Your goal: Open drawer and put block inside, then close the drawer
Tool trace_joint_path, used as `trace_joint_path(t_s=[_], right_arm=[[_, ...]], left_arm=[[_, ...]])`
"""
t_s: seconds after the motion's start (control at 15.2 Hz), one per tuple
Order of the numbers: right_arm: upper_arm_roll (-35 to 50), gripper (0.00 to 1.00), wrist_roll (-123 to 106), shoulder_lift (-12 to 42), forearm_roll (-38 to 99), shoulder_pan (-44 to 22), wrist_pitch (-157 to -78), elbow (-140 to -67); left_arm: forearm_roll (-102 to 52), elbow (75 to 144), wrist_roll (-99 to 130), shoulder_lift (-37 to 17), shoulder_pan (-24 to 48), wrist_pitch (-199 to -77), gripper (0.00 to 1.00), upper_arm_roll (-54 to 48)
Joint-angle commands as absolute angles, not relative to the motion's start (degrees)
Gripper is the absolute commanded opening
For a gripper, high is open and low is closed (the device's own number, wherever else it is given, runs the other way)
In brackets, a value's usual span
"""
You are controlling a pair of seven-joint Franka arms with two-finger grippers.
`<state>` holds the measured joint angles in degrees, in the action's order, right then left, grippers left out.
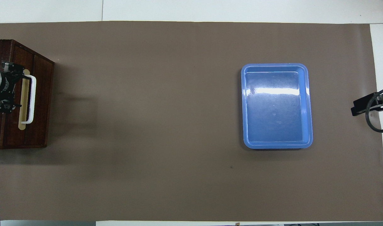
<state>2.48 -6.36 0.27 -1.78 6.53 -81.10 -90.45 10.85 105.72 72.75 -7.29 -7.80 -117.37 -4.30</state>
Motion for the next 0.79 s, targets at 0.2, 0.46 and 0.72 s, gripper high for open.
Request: trace_joint_path(t_s=[0.2,0.46,0.72], right_arm=[[3.51,1.00,-5.62,1.32,-2.46,7.21,-80.16,-88.95],[3.60,1.00,-5.62,1.23,-2.81,7.30,-80.59,-88.95],[3.69,1.00,-5.62,1.14,-2.81,7.12,-81.56,-89.12]], left_arm=[[6.34,99.42,44.09,-2.64,-3.61,-102.68,1.00,-6.94],[4.58,96.24,21.77,-2.37,-1.23,-91.34,1.00,-7.12],[2.02,96.06,18.54,-1.67,-3.07,-89.21,1.00,-10.54]])
